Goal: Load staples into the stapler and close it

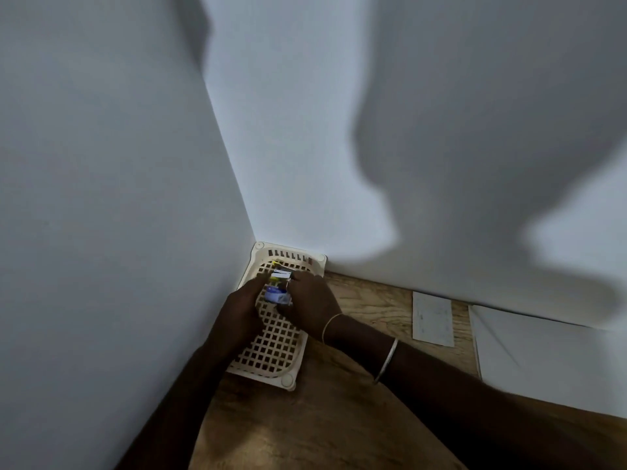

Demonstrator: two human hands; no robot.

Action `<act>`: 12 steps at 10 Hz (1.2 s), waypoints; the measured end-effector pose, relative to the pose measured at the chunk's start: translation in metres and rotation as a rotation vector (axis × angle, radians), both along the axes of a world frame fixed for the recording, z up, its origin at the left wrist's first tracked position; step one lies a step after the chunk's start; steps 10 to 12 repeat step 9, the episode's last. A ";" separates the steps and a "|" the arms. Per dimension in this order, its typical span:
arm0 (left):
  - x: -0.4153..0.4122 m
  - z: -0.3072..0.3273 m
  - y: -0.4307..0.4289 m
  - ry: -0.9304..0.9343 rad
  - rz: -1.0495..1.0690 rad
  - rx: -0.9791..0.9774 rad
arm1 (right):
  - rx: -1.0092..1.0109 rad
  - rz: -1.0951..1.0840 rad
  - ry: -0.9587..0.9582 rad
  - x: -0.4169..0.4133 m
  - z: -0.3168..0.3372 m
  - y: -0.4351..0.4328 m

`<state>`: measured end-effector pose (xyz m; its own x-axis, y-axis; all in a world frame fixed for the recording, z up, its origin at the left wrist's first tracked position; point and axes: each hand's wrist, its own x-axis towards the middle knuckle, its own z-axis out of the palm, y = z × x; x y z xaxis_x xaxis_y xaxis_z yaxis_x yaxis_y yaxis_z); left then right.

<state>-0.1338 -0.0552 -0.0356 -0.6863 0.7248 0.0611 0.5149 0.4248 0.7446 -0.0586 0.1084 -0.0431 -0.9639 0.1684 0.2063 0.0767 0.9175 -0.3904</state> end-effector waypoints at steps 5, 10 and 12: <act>0.043 -0.020 -0.023 0.063 0.092 -0.362 | 0.048 -0.031 -0.090 0.021 -0.024 -0.025; 0.110 0.023 0.023 0.401 0.024 -0.011 | 0.148 -0.109 0.039 0.165 0.028 0.038; 0.110 0.023 0.023 0.401 0.024 -0.011 | 0.148 -0.109 0.039 0.165 0.028 0.038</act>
